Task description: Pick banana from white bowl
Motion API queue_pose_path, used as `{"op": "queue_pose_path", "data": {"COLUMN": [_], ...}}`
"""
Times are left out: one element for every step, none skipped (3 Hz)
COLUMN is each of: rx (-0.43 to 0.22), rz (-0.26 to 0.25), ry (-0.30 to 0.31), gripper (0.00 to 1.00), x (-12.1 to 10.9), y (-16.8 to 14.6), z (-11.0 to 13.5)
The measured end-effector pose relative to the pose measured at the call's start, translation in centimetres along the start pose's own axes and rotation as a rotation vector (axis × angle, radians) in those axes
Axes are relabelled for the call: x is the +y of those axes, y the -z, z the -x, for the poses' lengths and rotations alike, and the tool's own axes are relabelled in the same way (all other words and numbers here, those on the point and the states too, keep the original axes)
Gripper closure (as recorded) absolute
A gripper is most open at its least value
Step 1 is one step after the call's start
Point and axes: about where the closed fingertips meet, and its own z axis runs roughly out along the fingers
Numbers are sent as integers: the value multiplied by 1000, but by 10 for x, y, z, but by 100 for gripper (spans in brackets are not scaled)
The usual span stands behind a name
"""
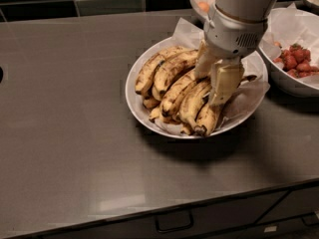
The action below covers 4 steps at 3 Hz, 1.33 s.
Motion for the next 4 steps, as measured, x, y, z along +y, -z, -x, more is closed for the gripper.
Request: {"op": "queue_pose_path", "data": {"rx": [2, 2, 5, 10], "rz": [2, 3, 3, -1], "ry": [-2, -2, -2, -3], "gripper": [47, 47, 47, 47], "x": [0, 0, -1, -1], "y": [-1, -1, 0, 2], "z": [-1, -1, -2, -3]}}
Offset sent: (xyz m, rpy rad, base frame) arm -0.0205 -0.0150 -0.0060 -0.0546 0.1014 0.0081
